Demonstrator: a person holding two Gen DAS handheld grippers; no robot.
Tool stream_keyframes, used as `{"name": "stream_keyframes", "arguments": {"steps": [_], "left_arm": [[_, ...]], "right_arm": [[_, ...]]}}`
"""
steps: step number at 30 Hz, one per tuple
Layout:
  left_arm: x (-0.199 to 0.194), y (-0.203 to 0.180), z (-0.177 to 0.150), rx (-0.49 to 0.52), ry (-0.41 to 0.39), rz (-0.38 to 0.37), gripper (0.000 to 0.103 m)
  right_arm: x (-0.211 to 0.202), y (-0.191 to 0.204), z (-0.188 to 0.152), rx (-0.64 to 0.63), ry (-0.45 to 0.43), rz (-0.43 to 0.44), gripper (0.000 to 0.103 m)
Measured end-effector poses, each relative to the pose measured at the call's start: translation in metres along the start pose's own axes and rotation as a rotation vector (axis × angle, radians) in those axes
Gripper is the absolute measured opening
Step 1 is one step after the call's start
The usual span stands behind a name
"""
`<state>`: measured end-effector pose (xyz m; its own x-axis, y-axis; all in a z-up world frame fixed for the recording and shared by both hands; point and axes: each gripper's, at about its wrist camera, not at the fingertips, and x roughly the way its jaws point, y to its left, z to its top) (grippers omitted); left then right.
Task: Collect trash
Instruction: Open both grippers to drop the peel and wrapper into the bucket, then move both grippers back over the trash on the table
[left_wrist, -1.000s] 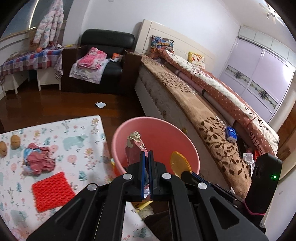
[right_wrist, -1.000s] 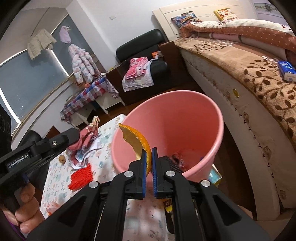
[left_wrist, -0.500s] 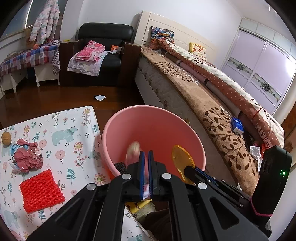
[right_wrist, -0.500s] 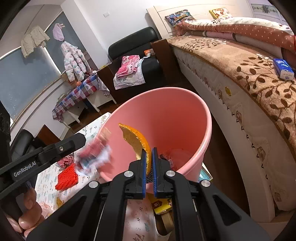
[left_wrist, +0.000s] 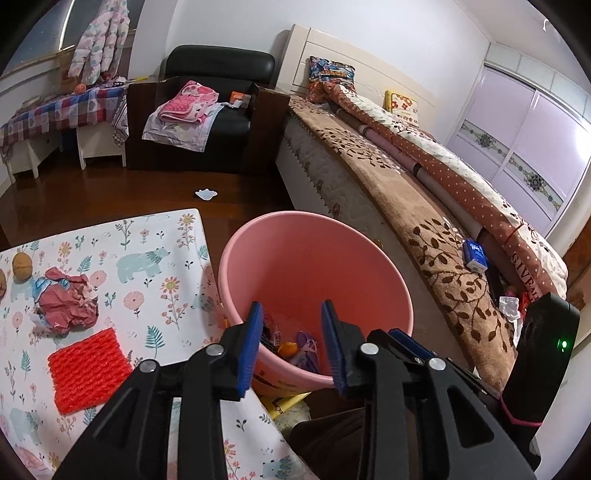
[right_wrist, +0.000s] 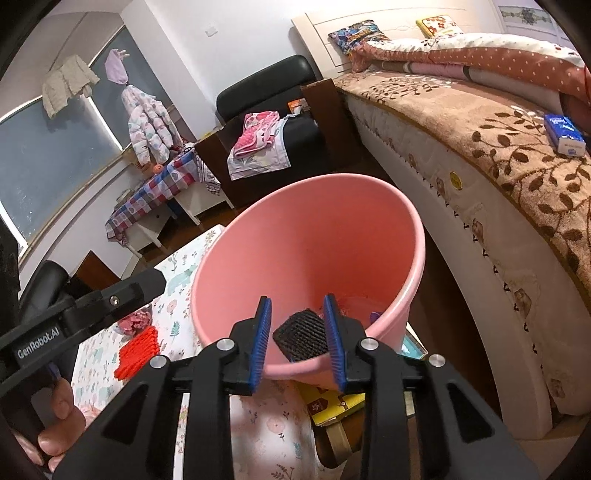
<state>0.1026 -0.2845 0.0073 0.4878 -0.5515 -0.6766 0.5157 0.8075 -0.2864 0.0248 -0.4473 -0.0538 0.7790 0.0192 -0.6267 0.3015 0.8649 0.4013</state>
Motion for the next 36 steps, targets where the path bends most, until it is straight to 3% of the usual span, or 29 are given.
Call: {"name": "stream_keyframes", "arguments": {"steps": [17, 20, 29, 36], "left_arm": [[-0.055, 0.023, -0.019, -0.020, -0.039, 0.075, 0.035], [-0.067, 0.032, -0.025, -0.029, -0.044, 0.089, 0.040], [-0.111, 0.057, -0.057, -0.020, -0.070, 0.160, 0.041], [-0.141, 0.078, -0.089, -0.004, -0.086, 0.229, 0.041]], "right_arm": [[-0.044, 0.047, -0.022, -0.118, -0.069, -0.007, 0.030], [-0.049, 0.058, -0.029, -0.138, -0.060, 0.007, 0.030], [-0.058, 0.091, -0.060, -0.184, -0.016, 0.067, 0.030], [-0.054, 0.113, -0.088, -0.236, 0.083, 0.128, 0.030]]}}
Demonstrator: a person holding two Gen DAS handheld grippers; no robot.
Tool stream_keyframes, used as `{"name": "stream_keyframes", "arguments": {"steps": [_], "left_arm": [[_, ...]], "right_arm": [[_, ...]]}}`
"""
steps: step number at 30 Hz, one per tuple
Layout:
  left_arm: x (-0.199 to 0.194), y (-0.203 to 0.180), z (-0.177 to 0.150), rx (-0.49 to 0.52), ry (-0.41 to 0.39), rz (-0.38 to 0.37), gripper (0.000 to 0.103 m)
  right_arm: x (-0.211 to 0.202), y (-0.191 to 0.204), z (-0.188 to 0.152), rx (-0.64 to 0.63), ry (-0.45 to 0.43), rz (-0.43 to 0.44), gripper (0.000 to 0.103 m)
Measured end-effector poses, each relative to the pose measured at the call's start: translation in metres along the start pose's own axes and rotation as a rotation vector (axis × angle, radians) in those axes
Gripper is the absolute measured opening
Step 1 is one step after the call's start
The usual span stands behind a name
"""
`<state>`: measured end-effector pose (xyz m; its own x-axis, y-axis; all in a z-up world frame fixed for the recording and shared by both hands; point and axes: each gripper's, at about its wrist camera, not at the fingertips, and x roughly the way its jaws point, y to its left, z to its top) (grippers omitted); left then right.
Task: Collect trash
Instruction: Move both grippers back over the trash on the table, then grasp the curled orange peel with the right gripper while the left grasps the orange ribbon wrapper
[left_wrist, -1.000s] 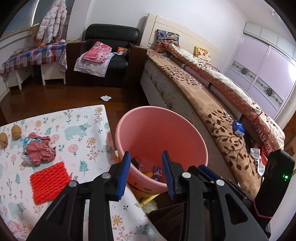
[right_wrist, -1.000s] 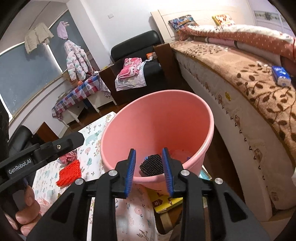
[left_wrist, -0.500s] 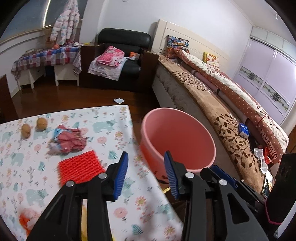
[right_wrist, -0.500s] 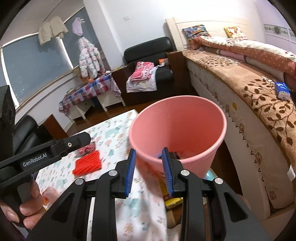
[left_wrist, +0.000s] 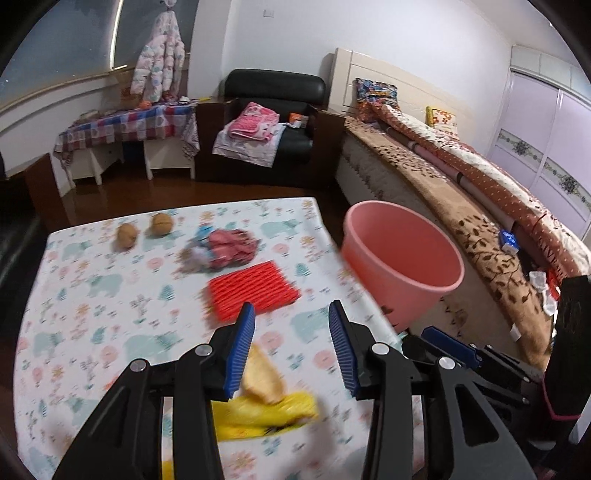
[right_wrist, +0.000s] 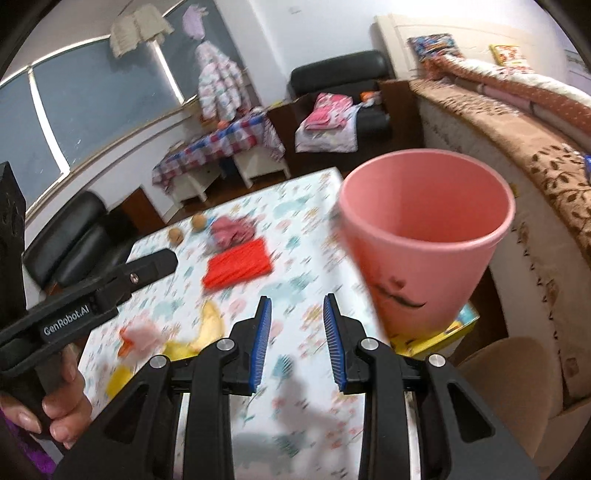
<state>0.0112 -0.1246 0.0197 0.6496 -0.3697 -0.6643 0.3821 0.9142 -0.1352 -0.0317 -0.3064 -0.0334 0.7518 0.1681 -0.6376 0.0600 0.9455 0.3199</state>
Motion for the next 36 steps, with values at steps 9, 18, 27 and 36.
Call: {"name": "stream_keyframes", "arguments": {"steps": [9, 18, 27, 36], "left_arm": [[-0.020, 0.044, -0.027, -0.087, 0.005, 0.074, 0.041], [-0.021, 0.057, -0.036, -0.157, 0.015, 0.081, 0.044], [-0.019, 0.054, -0.036, -0.160, 0.018, 0.069, 0.059], [-0.027, 0.044, -0.034, -0.103, -0.020, 0.097, 0.059]], "right_arm": [[0.000, 0.015, -0.009, -0.029, 0.026, 0.036, 0.030], [0.000, 0.023, -0.009, -0.062, 0.031, 0.062, 0.031], [-0.002, 0.030, -0.008, -0.092, 0.017, 0.142, 0.039], [0.000, 0.043, -0.011, -0.150, 0.047, 0.172, 0.039]]}}
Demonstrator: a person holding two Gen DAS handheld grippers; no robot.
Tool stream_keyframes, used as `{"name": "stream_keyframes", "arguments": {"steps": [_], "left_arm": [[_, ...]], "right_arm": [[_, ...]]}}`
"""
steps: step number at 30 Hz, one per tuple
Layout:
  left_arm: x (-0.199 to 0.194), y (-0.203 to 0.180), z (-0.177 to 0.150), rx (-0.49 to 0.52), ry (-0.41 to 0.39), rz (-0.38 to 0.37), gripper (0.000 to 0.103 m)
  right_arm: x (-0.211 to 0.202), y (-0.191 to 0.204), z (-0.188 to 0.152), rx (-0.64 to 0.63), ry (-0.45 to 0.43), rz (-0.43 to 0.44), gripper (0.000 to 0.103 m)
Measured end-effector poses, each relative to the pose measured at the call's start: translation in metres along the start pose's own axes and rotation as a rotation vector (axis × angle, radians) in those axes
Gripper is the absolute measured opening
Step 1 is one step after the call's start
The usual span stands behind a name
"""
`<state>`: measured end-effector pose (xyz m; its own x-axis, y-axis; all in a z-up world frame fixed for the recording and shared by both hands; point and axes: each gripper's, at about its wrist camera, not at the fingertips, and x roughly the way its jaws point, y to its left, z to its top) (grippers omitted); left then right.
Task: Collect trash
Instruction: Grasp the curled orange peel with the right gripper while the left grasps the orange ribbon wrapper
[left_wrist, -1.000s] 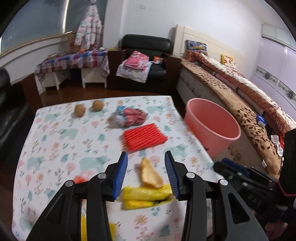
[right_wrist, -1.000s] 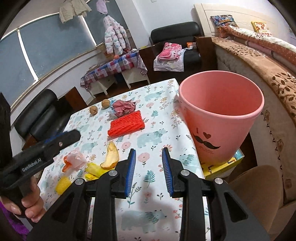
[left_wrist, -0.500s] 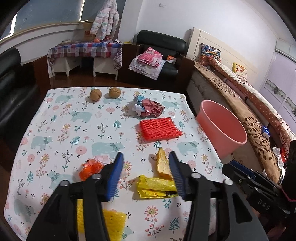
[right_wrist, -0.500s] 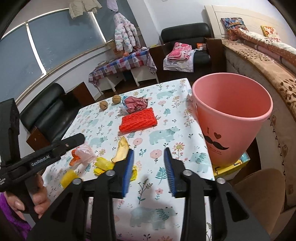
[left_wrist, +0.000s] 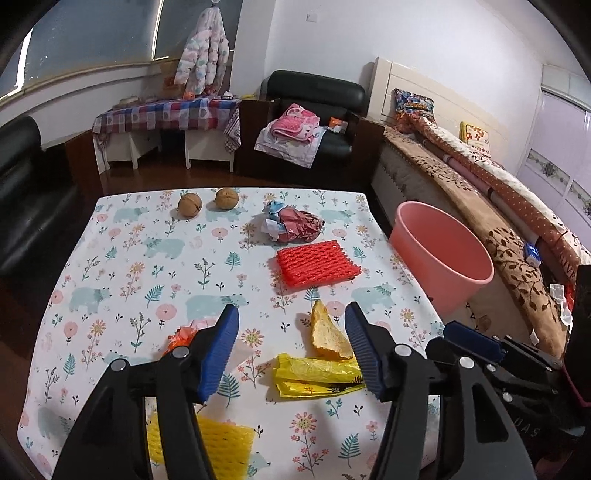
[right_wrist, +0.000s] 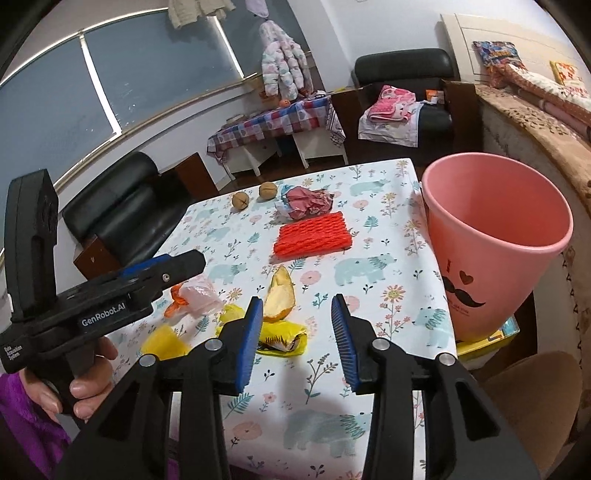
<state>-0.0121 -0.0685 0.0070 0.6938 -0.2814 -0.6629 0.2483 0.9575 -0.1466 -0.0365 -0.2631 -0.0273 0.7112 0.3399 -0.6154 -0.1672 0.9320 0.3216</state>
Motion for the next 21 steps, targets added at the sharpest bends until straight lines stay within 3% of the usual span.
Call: {"name": "stream_keyframes", "arguments": {"steps": [4, 11, 17, 21], "left_arm": [[-0.006, 0.018, 0.008, -0.035, -0.024, -0.027, 0.059], [-0.025, 0.062, 0.020, -0.014, -0.057, 0.083, 0.062], [-0.020, 0.093, 0.007, -0.058, 0.017, 0.079, 0.062], [-0.006, 0.093, -0.007, -0.044, 0.069, 0.061, 0.062]], "right_arm": [[0.007, 0.002, -0.003, -0.004, 0.037, 0.003, 0.039], [0.013, 0.000, -0.005, 0.011, 0.068, 0.035, 0.039], [0.022, 0.002, -0.006, 0.012, 0.101, 0.061, 0.039], [0.027, 0.004, -0.007, 0.006, 0.119, 0.066, 0.039]]}}
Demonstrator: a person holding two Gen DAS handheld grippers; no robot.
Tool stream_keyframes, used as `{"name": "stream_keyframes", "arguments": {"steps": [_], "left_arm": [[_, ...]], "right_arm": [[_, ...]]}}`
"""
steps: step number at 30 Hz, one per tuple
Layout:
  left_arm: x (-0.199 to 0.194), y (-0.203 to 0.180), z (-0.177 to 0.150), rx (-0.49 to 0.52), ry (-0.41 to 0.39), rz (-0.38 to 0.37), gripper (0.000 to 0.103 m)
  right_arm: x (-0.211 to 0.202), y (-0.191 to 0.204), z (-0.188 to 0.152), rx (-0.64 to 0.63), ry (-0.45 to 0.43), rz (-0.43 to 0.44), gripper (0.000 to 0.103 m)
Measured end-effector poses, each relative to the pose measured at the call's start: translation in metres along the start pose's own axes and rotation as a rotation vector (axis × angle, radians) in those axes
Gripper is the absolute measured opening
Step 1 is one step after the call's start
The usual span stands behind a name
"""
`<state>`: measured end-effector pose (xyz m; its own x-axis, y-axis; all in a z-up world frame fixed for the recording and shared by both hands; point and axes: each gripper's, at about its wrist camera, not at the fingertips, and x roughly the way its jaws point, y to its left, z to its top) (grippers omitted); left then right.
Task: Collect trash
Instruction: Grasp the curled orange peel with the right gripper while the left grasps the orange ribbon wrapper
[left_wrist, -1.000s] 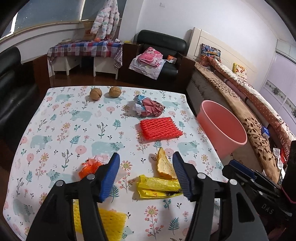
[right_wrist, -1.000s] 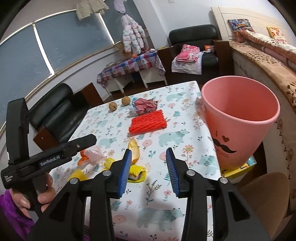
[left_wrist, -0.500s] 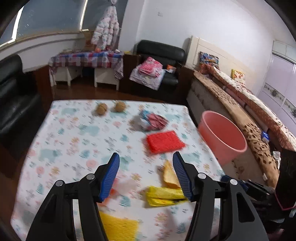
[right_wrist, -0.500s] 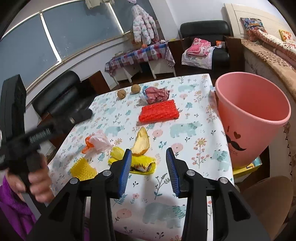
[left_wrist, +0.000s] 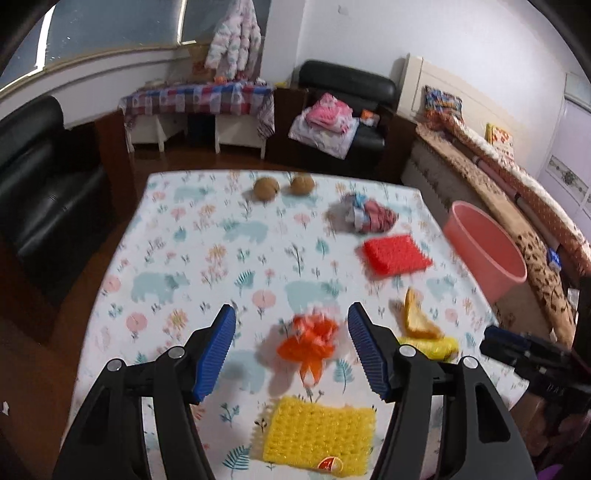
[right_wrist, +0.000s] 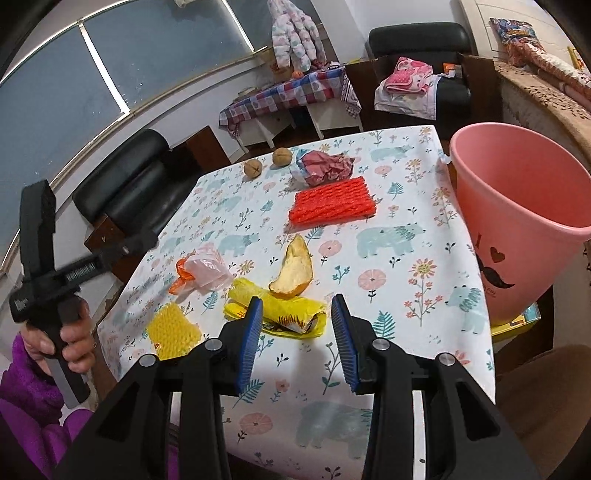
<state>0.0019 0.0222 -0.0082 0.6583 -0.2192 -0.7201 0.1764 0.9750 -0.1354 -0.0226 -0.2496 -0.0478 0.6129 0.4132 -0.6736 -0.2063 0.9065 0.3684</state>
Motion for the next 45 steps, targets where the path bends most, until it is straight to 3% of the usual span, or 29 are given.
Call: {"name": "stream_keyframes", "arguments": {"steps": [6, 20, 26, 30, 45], "left_arm": [[0.027, -0.006, -0.010, 0.001, 0.064, -0.022, 0.062], [0.051, -0.020, -0.005, 0.009, 0.098, -0.178, 0.062], [0.057, -0.025, -0.006, 0.039, 0.103, -0.184, 0.061], [0.063, -0.021, -0.007, 0.028, 0.115, -0.168, 0.035], [0.045, -0.003, -0.009, -0.032, 0.052, -0.180, 0.032]], "right_arm": [[0.006, 0.001, 0.000, -0.007, 0.018, -0.003, 0.039], [0.014, 0.000, 0.008, 0.000, 0.034, 0.010, 0.039], [0.022, -0.001, 0.015, 0.000, 0.044, -0.013, 0.039], [0.032, 0.003, 0.020, -0.011, 0.056, -0.031, 0.039], [0.085, 0.010, 0.042, -0.021, 0.124, -0.060, 0.040]]}}
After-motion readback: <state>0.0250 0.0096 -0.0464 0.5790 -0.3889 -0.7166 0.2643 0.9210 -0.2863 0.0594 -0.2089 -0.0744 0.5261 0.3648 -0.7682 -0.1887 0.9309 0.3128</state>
